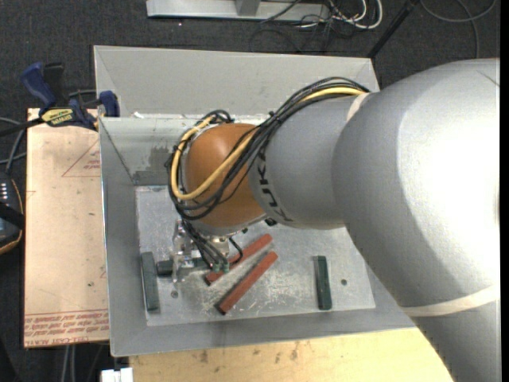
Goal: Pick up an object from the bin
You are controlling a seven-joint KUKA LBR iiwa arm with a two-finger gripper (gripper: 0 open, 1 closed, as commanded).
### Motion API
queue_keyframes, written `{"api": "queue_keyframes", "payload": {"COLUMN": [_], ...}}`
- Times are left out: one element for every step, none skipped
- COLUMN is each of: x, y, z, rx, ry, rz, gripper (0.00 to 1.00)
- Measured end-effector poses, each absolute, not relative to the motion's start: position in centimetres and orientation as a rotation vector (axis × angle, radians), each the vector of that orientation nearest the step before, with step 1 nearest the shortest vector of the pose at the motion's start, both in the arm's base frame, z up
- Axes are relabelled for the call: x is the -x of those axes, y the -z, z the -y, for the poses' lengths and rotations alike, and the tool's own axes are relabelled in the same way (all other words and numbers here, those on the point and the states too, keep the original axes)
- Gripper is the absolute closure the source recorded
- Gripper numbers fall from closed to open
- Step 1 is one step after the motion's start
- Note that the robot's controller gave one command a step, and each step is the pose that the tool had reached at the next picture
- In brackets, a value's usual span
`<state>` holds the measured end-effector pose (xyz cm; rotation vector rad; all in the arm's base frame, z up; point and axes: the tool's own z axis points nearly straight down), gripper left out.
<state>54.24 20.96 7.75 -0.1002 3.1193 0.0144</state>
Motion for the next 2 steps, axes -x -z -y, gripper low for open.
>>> {"api": "queue_keyframes", "payload": {"x": [-54.2, -55.8], "y": [-7.8, -21.8], "z": [-21.0, -20.4], "rx": [0.100, 0.081], "ry": [-0.014, -0.003], "rz": [-3.119, -3.138], "gripper": [1.00, 1.00]}}
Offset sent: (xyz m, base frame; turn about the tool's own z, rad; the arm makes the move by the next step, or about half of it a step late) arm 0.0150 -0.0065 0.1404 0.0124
